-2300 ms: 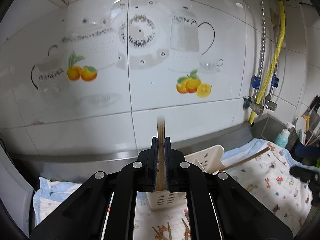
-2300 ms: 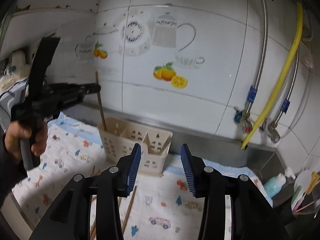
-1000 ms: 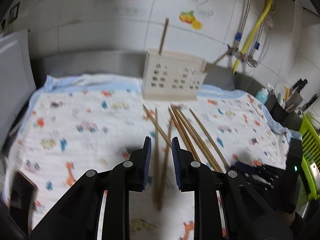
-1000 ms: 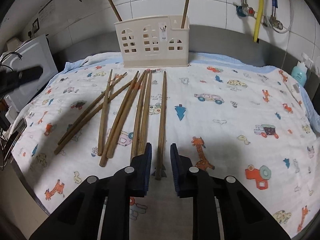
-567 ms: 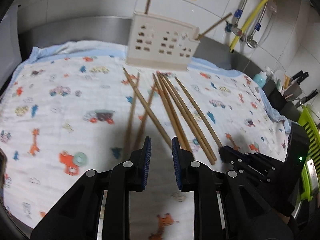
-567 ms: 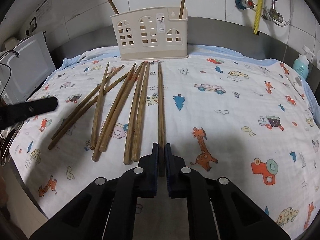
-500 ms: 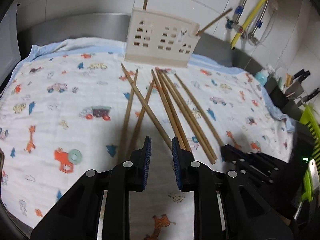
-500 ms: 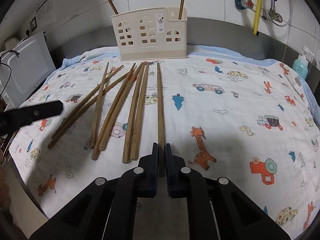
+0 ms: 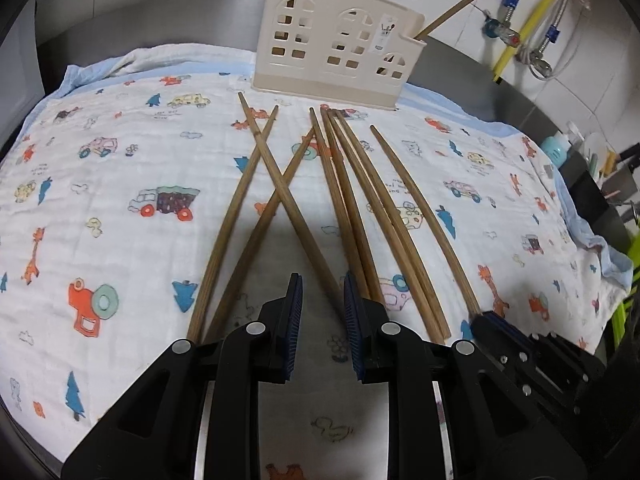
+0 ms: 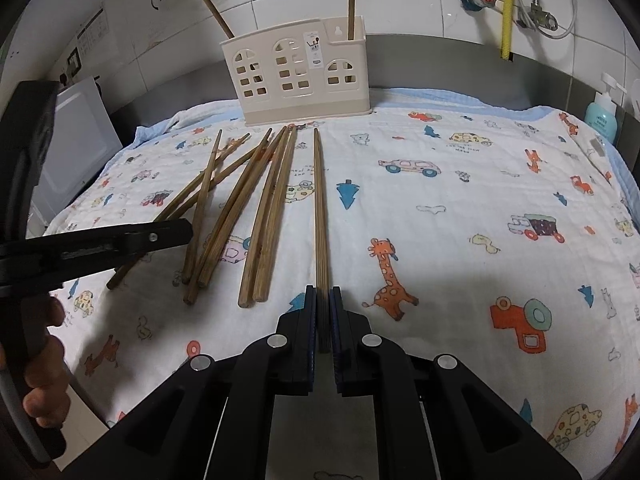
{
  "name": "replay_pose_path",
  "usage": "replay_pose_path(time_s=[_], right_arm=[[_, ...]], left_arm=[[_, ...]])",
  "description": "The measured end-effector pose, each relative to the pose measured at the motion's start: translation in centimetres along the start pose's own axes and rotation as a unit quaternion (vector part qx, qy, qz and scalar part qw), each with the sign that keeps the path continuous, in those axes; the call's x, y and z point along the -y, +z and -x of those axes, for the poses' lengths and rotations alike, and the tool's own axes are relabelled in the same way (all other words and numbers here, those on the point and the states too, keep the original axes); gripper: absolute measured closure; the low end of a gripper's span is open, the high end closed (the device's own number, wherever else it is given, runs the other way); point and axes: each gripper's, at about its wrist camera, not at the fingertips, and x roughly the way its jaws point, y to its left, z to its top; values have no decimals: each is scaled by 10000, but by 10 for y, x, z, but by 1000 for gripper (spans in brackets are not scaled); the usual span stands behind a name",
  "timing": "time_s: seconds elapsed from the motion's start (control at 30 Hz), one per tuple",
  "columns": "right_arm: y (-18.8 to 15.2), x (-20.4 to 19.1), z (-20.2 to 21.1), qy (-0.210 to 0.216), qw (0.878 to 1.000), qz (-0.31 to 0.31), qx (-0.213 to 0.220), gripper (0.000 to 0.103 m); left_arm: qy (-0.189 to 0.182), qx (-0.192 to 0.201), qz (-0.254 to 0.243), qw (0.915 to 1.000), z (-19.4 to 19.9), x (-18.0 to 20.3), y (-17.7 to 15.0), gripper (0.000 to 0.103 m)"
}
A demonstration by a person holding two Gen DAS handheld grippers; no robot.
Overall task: Organize utensils
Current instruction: 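Move the left gripper back to the chopsticks and close on one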
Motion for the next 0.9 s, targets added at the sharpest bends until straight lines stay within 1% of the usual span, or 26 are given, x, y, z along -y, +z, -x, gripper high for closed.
replay_pose_path(time_s=[0.1, 0.13, 0.23, 0.33, 0.53, 0.6, 0.67, 0.73, 0.77, 0.8, 0.9], right_arm=[[-1, 1, 0, 13, 10000, 0, 23, 96], [-1, 1, 0, 22, 10000, -7, 30, 96], [-1, 1, 0, 49, 10000, -24, 44, 96], [-1, 1, 0, 36, 10000, -4, 46, 96], [-1, 1, 0, 29, 10000, -33, 62, 96], [-1, 0, -1, 16, 10000, -24, 73, 96], [-1, 0, -1, 3, 10000, 0, 74, 96], [-1, -1, -1, -14, 10000, 55, 68, 96], [0, -1, -1, -14, 10000, 69, 63, 96], [0, 0, -1, -17, 10000, 78, 56, 96], [1, -1, -1, -30, 10000, 61, 46, 96]], left_arm=[[147, -20, 20, 9999, -6, 1, 2, 82], [141, -26, 64, 9999, -7, 1, 3, 79], [139, -17, 117, 9998, -10, 1, 3, 79], [186, 13, 136, 9997, -10, 1, 2, 82], [353, 60, 239, 9991, -11, 6, 1, 82], [450, 97, 191, 9988, -12, 9, 0, 82], [593, 131, 13, 9982, -12, 14, -1, 83], [570, 136, -13, 9983, -12, 13, -1, 83], [532, 120, 3, 9985, -11, 11, 0, 88], [480, 99, 15, 9988, -11, 9, 1, 91], [348, 15, 54, 9994, -10, 5, 3, 92]])
